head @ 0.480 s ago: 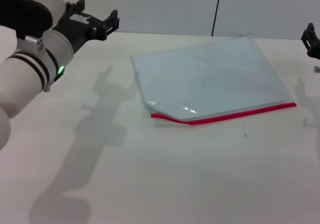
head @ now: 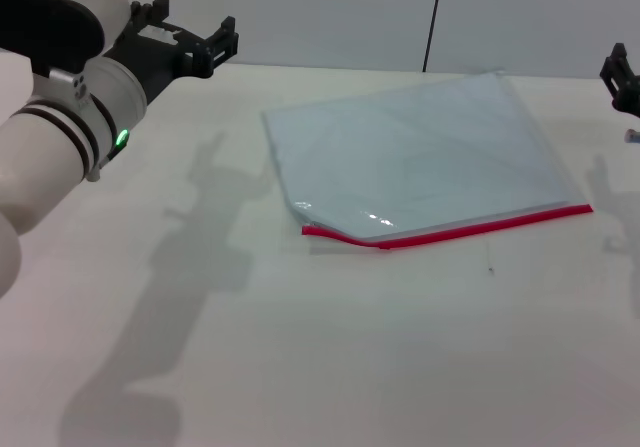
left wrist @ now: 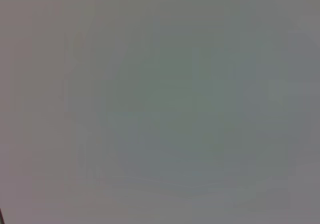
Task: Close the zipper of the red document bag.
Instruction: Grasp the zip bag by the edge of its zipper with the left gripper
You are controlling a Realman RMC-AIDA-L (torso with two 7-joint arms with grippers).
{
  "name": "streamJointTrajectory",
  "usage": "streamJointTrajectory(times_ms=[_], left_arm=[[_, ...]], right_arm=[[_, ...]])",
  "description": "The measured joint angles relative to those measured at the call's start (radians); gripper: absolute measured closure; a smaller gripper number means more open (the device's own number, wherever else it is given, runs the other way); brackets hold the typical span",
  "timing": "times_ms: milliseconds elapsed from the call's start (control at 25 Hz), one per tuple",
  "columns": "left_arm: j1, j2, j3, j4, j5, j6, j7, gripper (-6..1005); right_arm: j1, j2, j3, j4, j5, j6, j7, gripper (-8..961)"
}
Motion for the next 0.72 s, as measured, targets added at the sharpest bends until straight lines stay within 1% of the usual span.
streamJointTrajectory(times_ms=[160, 240, 360, 560, 680, 720], left_arm=[[0.000, 0.002, 0.001, 0.010, 0.000, 0.026, 0.000, 172], [0.002, 0.004, 0.001, 0.041, 0.002, 0.083, 0.002, 174], [0.002, 0.009, -0.002, 0.100, 0.010, 0.199, 0.013, 177], [-0.021, 0.037, -0.025, 0.205, 0.031, 0.480, 0.053, 181], [-0.034, 0.038, -0.054, 0.263, 0.108, 0.628, 0.055, 184], [-0.037, 0.036, -0.057, 0.273, 0.130, 0.655, 0.055, 185]], right_arm=[[0.000, 0.000, 0.000, 0.001, 0.000, 0.003, 0.000, 177], [0.000, 0.000, 0.001, 0.002, 0.000, 0.004, 0.000, 178], [-0.001, -0.001, 0.001, 0.001, -0.001, 0.005, 0.000, 180], [0.000, -0.002, 0.000, 0.002, 0.000, 0.005, 0.000, 183], [0.000, -0.003, 0.001, 0.004, 0.000, 0.005, 0.000, 185], [0.001, -0.003, 0.002, 0.005, 0.000, 0.005, 0.000, 185]])
